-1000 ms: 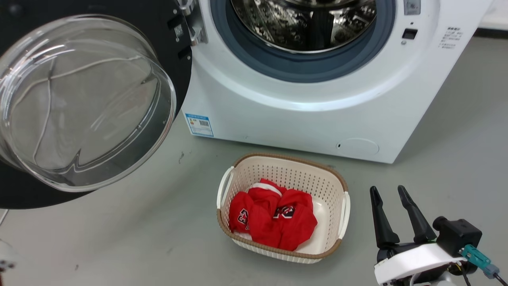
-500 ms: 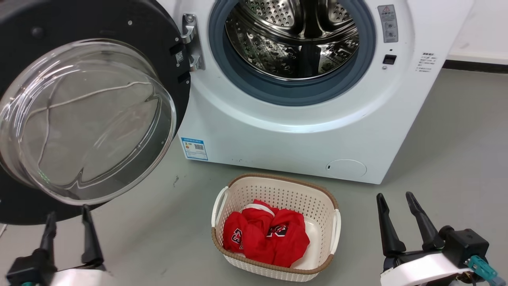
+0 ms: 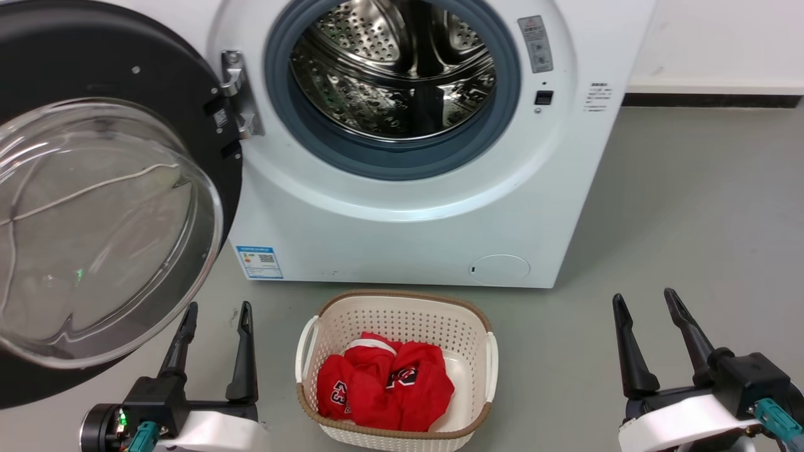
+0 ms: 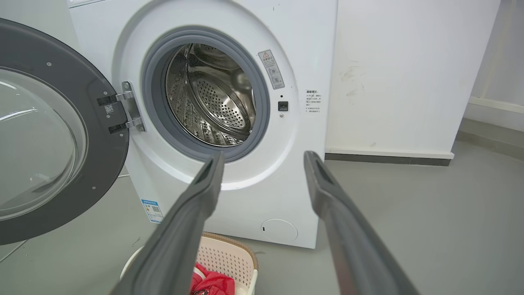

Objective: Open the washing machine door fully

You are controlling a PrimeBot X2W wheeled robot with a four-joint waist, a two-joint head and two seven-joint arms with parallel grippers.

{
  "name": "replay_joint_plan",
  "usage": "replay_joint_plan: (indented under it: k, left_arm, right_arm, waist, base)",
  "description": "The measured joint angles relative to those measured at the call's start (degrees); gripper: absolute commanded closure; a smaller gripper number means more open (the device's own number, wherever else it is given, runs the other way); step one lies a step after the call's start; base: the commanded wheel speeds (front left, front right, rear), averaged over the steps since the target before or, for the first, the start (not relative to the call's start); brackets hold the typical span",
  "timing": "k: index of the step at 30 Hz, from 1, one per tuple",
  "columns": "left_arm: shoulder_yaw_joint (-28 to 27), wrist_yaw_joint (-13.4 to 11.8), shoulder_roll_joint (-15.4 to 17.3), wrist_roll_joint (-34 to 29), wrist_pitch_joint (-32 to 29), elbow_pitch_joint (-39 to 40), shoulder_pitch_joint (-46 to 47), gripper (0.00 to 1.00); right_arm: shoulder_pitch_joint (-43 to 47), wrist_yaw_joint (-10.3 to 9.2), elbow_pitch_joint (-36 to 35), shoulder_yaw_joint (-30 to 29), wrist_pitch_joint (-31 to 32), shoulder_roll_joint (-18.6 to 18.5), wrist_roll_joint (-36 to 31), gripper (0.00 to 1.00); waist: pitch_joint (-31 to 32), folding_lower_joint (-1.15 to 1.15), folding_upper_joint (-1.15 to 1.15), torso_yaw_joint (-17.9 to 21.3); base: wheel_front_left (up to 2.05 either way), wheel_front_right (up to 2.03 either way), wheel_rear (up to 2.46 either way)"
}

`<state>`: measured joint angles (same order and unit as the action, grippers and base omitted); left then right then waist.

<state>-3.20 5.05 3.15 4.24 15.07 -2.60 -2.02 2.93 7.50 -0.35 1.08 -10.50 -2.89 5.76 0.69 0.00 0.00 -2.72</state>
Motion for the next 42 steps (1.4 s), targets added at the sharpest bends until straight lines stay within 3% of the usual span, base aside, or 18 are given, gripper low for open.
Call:
replay_joint_plan:
  k: [9, 31, 32, 36, 42]
  left_arm:
    - [1.2, -0.5, -0.1, 0.5, 0.0, -0.8, 0.0, 0.00]
    - [0.7, -0.5, 0.0, 1.0, 0.0, -2.0, 0.1, 0.00]
    - [0.7, -0.5, -0.1, 1.0, 0.0, -2.2, 0.0, 1.00]
    - [0.6, -0.5, -0.3, 2.0, -0.8, -4.4, -0.9, 1.00]
    - [-0.2, -0.5, -0.3, 9.0, -2.9, -5.4, -0.4, 1.00]
  right_arm:
    - [1.8, 0.00, 0.5, -0.3, 1.0, 0.0, -0.1, 0.00]
    - [1.7, 0.00, 2.2, 0.2, 0.5, 0.0, 1.9, 0.00]
    - [1.8, 0.00, 2.3, 0.2, 0.5, 0.0, 1.9, 1.00]
    - [2.7, 0.00, 3.9, 0.4, 0.5, 0.0, 2.9, 1.00]
    - [2.6, 0.00, 4.6, 0.4, 1.5, -0.2, 10.4, 1.00]
  waist:
    - [0.2, 0.00, 0.00, 3.0]
    - [0.2, 0.00, 0.00, 3.1]
    - [0.2, 0.00, 0.00, 3.1]
    - [0.1, 0.00, 0.00, 3.1]
    - [0.1, 0.00, 0.00, 3.1]
  base:
    - [0.00, 0.00, 0.00]
    - [0.00, 0.00, 0.00]
    - [0.00, 0.00, 0.00]
    - [0.00, 0.00, 0.00]
    - [0.00, 0.00, 0.00]
